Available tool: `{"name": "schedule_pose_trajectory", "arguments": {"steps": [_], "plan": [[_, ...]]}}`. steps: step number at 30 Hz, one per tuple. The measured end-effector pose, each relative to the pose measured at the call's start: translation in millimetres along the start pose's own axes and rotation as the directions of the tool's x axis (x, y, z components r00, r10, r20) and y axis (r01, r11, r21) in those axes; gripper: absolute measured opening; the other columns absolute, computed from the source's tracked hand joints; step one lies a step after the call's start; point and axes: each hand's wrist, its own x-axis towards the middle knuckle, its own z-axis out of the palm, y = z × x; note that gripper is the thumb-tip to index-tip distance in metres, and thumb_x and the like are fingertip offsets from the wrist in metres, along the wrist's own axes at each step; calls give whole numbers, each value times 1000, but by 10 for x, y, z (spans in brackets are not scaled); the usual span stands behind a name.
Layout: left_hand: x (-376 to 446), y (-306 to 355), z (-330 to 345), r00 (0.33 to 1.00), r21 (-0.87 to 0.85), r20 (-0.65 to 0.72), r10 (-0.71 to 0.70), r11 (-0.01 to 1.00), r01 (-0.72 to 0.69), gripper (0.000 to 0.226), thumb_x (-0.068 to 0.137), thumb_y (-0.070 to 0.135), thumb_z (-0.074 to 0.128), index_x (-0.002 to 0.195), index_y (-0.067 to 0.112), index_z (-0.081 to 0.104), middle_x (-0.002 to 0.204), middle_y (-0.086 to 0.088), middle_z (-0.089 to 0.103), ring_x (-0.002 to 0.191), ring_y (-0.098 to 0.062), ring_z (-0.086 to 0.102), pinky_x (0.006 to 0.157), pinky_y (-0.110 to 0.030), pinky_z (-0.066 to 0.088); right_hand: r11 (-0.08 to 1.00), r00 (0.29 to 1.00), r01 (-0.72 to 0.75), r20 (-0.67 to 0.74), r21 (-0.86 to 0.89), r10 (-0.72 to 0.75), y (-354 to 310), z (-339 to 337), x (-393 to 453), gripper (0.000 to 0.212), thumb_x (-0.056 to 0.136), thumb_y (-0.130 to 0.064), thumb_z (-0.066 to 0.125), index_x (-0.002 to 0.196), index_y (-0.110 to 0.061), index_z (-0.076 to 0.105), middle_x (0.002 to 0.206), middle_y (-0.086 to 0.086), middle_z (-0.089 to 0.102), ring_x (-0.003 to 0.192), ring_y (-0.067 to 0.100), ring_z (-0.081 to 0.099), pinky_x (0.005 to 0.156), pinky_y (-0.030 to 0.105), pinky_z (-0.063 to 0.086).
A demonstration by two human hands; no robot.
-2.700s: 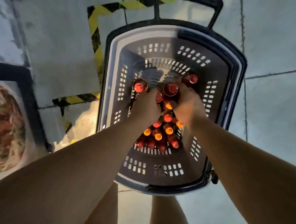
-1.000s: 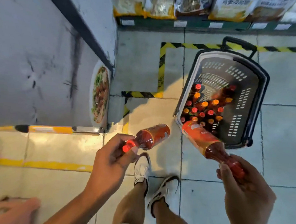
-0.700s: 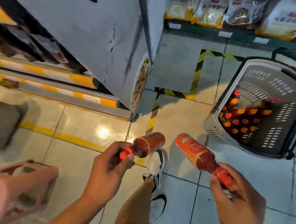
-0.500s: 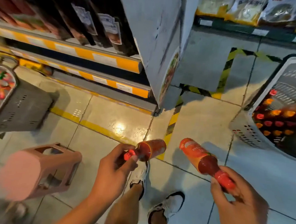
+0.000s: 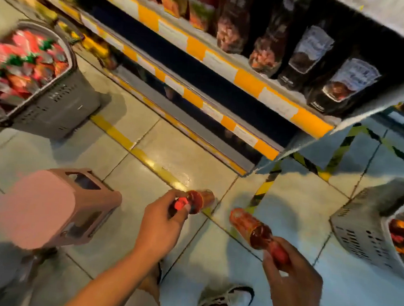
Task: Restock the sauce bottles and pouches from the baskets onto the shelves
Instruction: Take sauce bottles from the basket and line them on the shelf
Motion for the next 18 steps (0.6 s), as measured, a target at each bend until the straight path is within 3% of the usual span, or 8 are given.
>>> {"name": "schedule_pose_trajectory", "arguments": {"steps": [2, 6, 9, 11, 16, 18], "plan": [[315, -100, -215, 999, 11, 1, 46, 999, -46, 10, 94, 32, 65, 103, 36, 65, 81, 10, 71, 74, -12, 69, 65, -40, 56, 1000, 1000, -12, -25, -29, 11, -242, 350, 141, 39, 75, -16, 89, 107, -35, 77, 93, -9, 77, 80, -10, 67, 72, 4, 47], [1021, -281, -460, 993, 65, -48, 105, 993, -102, 9, 94, 27, 67, 102, 30, 64, 72, 13, 64, 67, -9, 61, 57, -22, 40, 999, 999, 0, -47, -51, -2, -600, 1084, 567, 28, 80, -20, 83, 105, -30, 78, 82, -8, 74, 73, 3, 66, 75, 28, 53], [1562, -469, -488, 992, 68, -76, 103, 993, -98, 13, 90, 23, 71, 101, 28, 65, 75, 11, 62, 72, -15, 62, 61, -27, 44, 997, 997, 71, -13, 24, -71, -722, 1636, 940, 18, 81, -29, 74, 99, -29, 72, 68, -12, 63, 61, 4, 56, 60, 18, 46], [1921, -633, -449, 992, 65, -90, 93, 994, -87, 14, 90, 26, 71, 101, 30, 65, 80, 9, 66, 75, -14, 63, 63, -27, 46, 989, 991, 134, -17, 65, -133, -733, 1995, 1226, 23, 79, -34, 68, 100, -26, 73, 65, -14, 61, 57, 4, 54, 52, 11, 40], [2788, -1037, -245, 975, 51, -178, 131, 991, -124, 7, 90, 30, 69, 96, 30, 67, 72, 17, 64, 72, 0, 62, 65, -25, 48, 965, 976, 218, -62, 148, -211, -719, 2822, 1996, 13, 84, -21, 72, 97, -25, 73, 74, -9, 65, 66, 3, 57, 64, 18, 48], [3131, -1177, -136, 966, 58, -209, 154, 988, -145, 7, 89, 29, 70, 94, 25, 68, 74, 11, 65, 72, -5, 61, 67, -28, 48, 944, 964, 256, -125, 210, -233, -757, 3141, 2254, 11, 84, -19, 71, 94, -22, 72, 76, -11, 65, 70, 1, 58, 68, 17, 49]]}}
